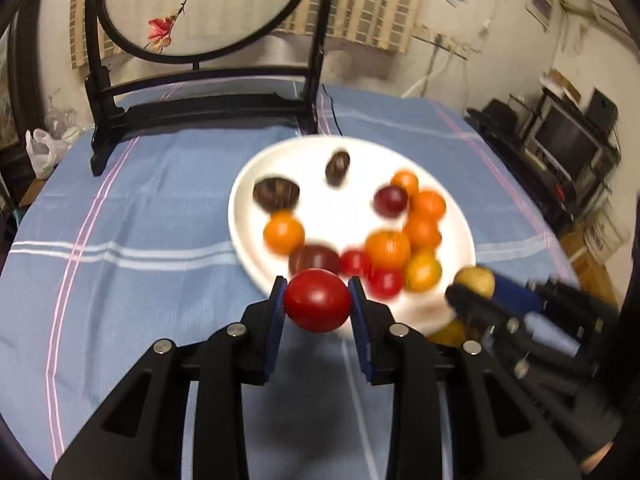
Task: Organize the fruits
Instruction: 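Place the red tomato on the plate with the left tool while the right tool places a yellow fruit, then grasp a small yellow fruit with the right tool while the left tool grasps a red cherry tomato, then place the tomato on the plate with the left tool while the right tool places the yellow fruit, then grasp a yellow-green fruit with the left tool while the right tool grasps a brown patterned fruit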
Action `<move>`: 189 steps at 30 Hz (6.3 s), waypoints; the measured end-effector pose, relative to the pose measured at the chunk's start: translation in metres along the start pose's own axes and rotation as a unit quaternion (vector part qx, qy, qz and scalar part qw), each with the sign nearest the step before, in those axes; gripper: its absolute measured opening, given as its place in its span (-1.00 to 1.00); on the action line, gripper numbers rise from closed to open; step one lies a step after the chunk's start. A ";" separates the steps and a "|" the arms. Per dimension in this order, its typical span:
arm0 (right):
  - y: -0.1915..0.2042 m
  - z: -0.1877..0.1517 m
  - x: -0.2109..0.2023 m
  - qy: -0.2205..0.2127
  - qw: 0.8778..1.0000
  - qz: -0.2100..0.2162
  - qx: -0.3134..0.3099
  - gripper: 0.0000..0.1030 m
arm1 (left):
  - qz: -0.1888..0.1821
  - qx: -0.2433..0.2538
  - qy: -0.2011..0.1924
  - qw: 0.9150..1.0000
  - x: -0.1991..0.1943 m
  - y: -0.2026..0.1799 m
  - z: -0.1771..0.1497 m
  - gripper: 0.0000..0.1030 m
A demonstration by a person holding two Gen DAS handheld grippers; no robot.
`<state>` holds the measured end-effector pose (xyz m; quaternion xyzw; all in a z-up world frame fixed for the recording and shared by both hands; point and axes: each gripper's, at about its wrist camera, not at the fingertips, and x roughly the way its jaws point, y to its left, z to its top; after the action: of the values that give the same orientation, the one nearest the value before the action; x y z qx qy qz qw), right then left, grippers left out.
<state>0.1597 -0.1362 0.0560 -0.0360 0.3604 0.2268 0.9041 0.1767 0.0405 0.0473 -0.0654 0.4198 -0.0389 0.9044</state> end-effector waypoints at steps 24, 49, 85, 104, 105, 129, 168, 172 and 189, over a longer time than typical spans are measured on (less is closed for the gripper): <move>-0.079 0.003 0.007 -0.026 0.987 0.021 0.160 0.32 | 0.042 -0.030 -0.037 0.998 0.022 -0.010 0.006 0.71; -0.020 -0.076 -0.007 0.101 0.994 0.033 0.004 0.17 | 0.038 -0.023 -0.019 0.999 0.002 0.001 -0.065 0.80; -0.048 -0.065 -0.019 0.069 0.993 0.044 0.081 -0.47 | 0.000 0.127 0.034 0.991 0.039 -0.063 -0.091 0.22; -0.024 -0.069 -0.032 0.071 0.996 0.058 0.015 -0.39 | -0.035 0.106 -0.012 0.994 0.013 -0.052 -0.079 -0.47; -0.018 -0.074 -0.033 0.078 0.995 0.062 0.004 -0.29 | -0.034 0.103 -0.011 0.994 0.013 -0.050 -0.078 -0.47; -0.007 -0.016 -0.043 0.024 0.999 0.027 -0.016 -0.45 | -0.013 0.057 -0.031 0.998 -0.005 -0.034 -0.030 -0.47; -0.069 -0.063 -0.009 0.093 0.994 0.034 0.048 0.07 | -0.016 0.052 0.002 0.998 0.014 -0.049 -0.057 0.19; -0.059 -0.071 -0.001 0.106 0.994 0.018 0.029 0.07 | -0.025 0.045 -0.002 0.999 0.013 -0.042 -0.064 0.41; -0.039 -0.067 0.013 0.105 0.993 -0.042 -0.029 -0.16 | -0.047 0.039 -0.005 0.998 0.008 -0.035 -0.064 0.47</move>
<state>0.1429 -0.1813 -0.0062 -0.1014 0.4443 0.1939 0.8687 0.1325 -0.0005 0.0055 -0.0498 0.4099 -0.0975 0.9055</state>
